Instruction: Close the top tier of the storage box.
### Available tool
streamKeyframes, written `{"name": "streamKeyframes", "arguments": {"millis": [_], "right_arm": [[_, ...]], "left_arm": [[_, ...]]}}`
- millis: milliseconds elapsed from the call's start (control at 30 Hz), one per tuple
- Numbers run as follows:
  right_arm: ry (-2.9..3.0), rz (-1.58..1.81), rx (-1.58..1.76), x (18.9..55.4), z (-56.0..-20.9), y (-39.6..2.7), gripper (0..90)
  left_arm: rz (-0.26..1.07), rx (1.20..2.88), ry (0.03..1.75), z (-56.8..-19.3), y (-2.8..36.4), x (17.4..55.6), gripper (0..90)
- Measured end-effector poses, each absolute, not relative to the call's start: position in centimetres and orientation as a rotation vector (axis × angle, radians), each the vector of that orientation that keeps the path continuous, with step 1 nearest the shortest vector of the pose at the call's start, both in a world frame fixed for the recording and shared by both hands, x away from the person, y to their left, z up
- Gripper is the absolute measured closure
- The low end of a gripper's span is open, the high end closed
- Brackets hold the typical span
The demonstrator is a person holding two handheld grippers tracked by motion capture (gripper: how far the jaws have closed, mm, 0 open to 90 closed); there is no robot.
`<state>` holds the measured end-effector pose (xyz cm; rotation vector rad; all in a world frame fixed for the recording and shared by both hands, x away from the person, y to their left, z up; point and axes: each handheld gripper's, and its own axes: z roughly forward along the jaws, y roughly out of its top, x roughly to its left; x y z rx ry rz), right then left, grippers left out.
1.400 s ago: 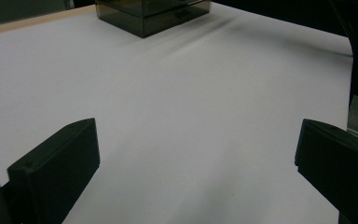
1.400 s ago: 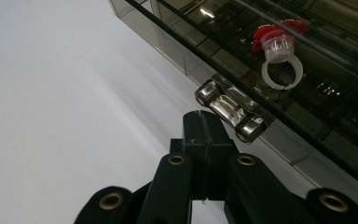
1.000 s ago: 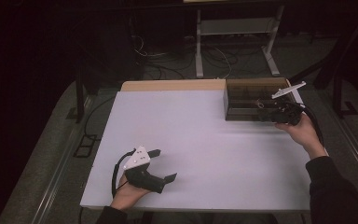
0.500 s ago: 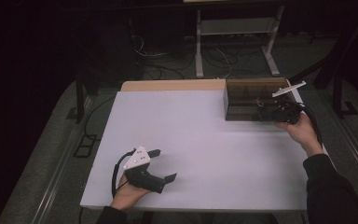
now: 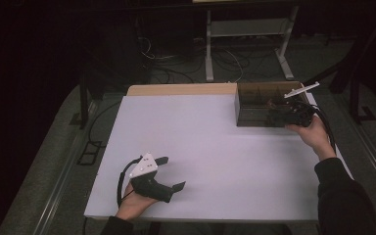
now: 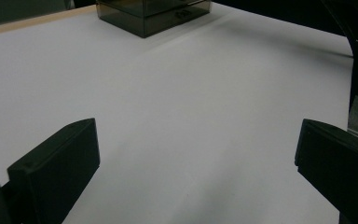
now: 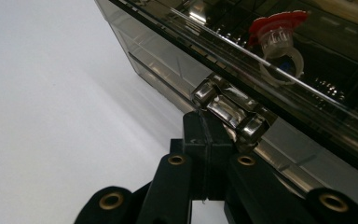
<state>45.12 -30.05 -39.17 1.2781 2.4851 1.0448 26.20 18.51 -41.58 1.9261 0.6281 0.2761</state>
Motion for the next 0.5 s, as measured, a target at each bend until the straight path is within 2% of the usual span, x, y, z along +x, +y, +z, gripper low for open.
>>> {"name": "streamKeyframes", "arguments": {"millis": [500], "right_arm": [[2.459,1.072,1.315,45.37,-39.45,-30.05,88.4]], "left_arm": [[0.276,1.929,0.629,-41.59,18.49,26.21,0.0]]}}
